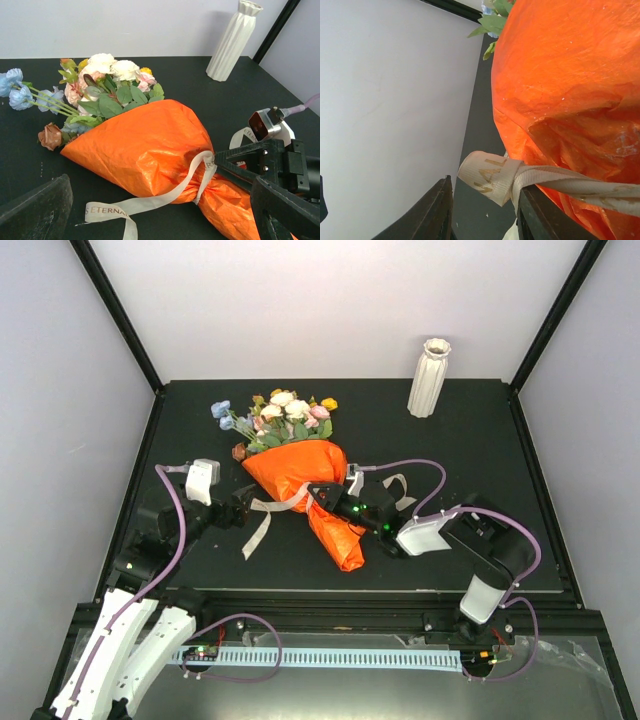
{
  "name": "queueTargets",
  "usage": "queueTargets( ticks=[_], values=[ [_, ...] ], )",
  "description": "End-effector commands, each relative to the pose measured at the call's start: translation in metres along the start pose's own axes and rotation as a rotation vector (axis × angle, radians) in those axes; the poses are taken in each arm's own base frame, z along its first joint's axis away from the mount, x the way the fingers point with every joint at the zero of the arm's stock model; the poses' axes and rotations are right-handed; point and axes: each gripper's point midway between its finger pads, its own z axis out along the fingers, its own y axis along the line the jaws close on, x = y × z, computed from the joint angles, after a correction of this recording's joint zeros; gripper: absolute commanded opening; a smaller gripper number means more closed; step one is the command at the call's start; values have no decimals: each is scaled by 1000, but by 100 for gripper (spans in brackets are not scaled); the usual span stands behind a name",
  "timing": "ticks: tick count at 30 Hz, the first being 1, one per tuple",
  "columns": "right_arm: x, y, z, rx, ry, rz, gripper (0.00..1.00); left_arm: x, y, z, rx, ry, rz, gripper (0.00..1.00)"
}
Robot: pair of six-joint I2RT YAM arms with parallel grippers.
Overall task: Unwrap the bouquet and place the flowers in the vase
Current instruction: Untie the ribbon from the wrapping paper.
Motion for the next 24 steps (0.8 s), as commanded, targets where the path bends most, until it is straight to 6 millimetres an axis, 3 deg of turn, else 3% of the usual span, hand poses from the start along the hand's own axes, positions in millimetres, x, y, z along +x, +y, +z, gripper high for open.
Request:
queueTargets(
  ticks=[1,5,13,16,19,24],
  values=[
    [-10,15,-4,-67,-34,-50,36,-2,-2,-1,2,-4,9,99],
    [-10,18,-5,-79,-28,-49,29,-2,-2,-1,2,-4,10,99],
    [-15,24,-15,-52,-45,-110,28,2,-3,3,17,13,1,99],
    [-14,23,-16,-48,-42,-118,22,6,-8,7,46,40,-25,96],
    [-12,18,-16,-29,-30,-115,20,12,-19,12,116,75,-111,90],
    [-12,16,-20,-1,-26,-144,21,41,-52,37,363,178,-307,78]
  ],
)
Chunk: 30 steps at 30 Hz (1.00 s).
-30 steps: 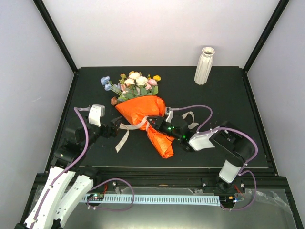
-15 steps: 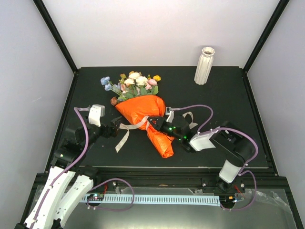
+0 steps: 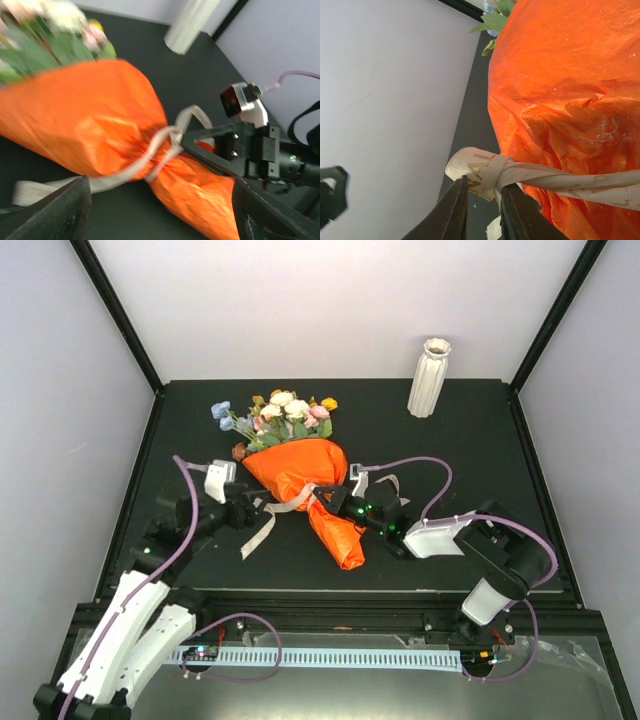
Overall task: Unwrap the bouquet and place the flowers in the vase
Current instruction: Untie the ribbon from the wrapping paper.
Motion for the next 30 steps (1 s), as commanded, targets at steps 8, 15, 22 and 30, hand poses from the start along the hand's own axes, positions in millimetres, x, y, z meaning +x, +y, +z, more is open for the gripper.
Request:
queueTargets(
  ticks=[8,15,22,30],
  values=[
    [-6,10,-7,-13,-12,-93,22,34,-32,56,311,228,-262,69],
    [-8,10,-7,-25,-16,-93,8,60,-7,87,237,305,-326,60],
    [-16,21,-16,-38,-40,-126,1,75,8,95,177,333,-327,60],
    [-27,46,-30,-63,-62,-150,1,82,18,107,146,341,-318,58]
  ],
)
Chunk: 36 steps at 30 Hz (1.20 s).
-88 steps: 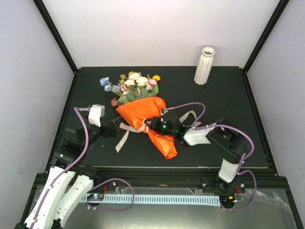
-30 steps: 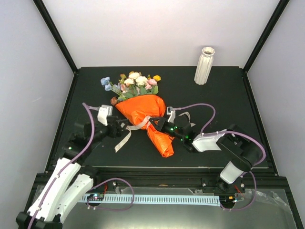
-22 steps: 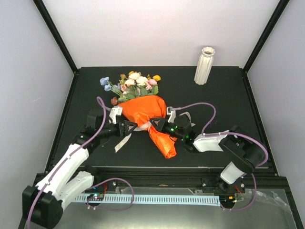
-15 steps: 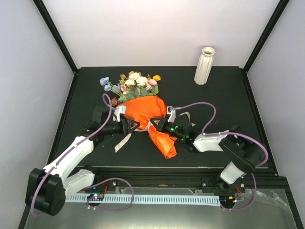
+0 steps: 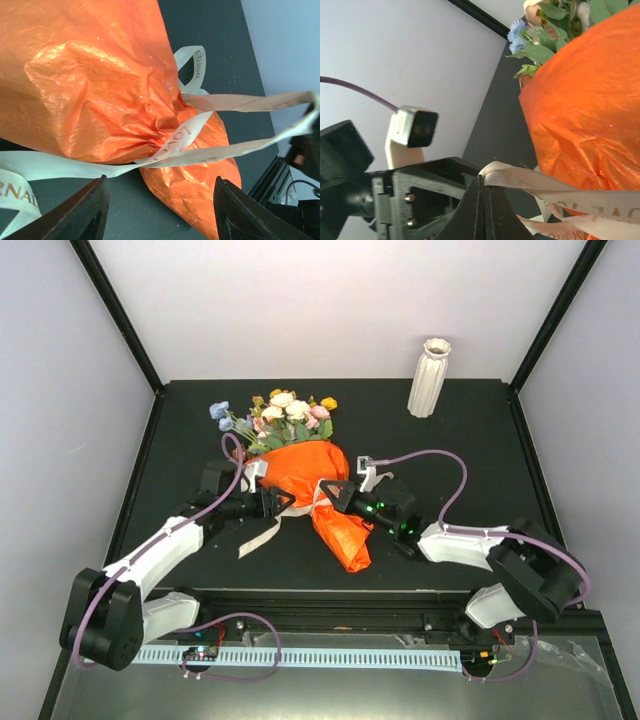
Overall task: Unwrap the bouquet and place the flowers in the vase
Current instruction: Untie the ribbon from the wrapping paper.
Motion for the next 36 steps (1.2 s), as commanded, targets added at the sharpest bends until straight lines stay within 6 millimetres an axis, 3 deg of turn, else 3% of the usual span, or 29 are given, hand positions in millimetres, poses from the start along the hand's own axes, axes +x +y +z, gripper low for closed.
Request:
queueTargets(
  ticks=[1,6,12,21,25,32,36],
  values=[
    [-14,17,-7,-22,-35,-39,1,-5,4,7,-7,-18,34,59],
    [-26,33,-16,-31,-58,-60,1,-6,3,8,4,-18,31,59],
    [-56,63,-28,24,-101,-168,1,-14,-12,-4,23,-54,59,62],
    [-106,99,-71,105,-264,-297,1,-22,-30,-17,46,-74,72,63],
    [-136,129,-96,135,-356,-400,1,-30,-47,-31,68,-101,101,67],
    [-178,170,-134,191,-497,-551,1,-44,-77,-67,53,-179,226,84],
    [-201,190,-162,230,-597,-608,1,-47,-75,-88,-46,-218,304,91]
  ],
)
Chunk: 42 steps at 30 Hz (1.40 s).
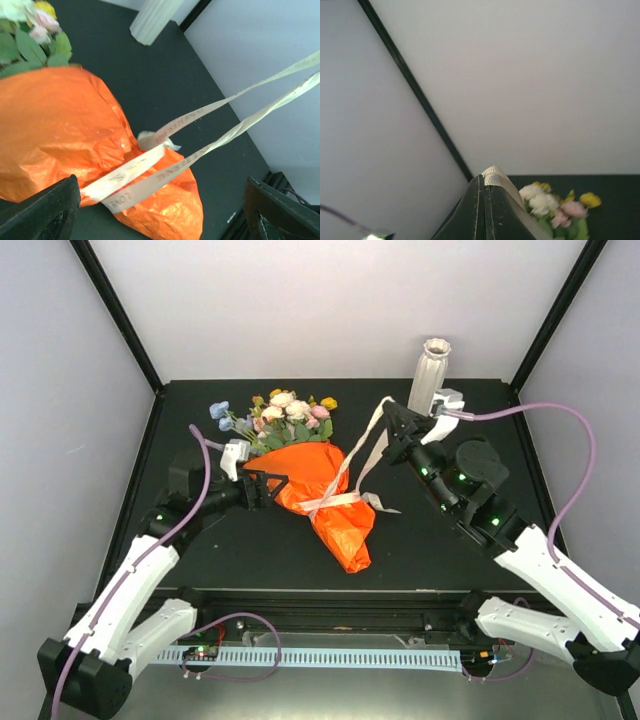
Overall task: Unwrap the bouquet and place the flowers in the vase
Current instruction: Untie the ribbon from the wrapping paper.
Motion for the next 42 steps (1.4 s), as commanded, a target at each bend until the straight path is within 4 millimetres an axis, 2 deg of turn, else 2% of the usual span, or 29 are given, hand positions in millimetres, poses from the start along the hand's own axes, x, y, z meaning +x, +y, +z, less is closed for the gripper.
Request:
queueTargets(
  ticks=[1,5,9,17,22,25,27,33,37,42],
  values=[
    [-46,-10,-18,112,-109,-131,1,-6,0,-23,-108,-14,119,92],
    [-86,-4,-33,139,-193,-186,1,-6,-2,-39,-151,-31,219,96],
    [-114,0,-39,180,-245,-253,1,-7,2,-49,-187,-92,258,99],
    [-161,-5,-40,368,-324,-447,1,-6,19,-50,-262,-112,264,99],
    [-181,-25,-26,550,-319,-615,1,-3,20,-52,-272,-115,267,99],
    [-197,-43,-17,630,-299,-642,1,-3,18,-55,-266,-127,274,99],
    [-211,-54,-19,674,-320,-652,1,-2,18,-56,-268,-132,277,99],
    [-277,-87,-50,831,-458,-619,1,-2,16,-58,-261,-140,280,99],
    [-318,-94,-72,910,-553,-634,1,-1,15,-58,-252,-139,283,99],
    [-352,-111,-85,998,-621,-649,1,-1,14,-60,-253,-146,288,99]
  ],
)
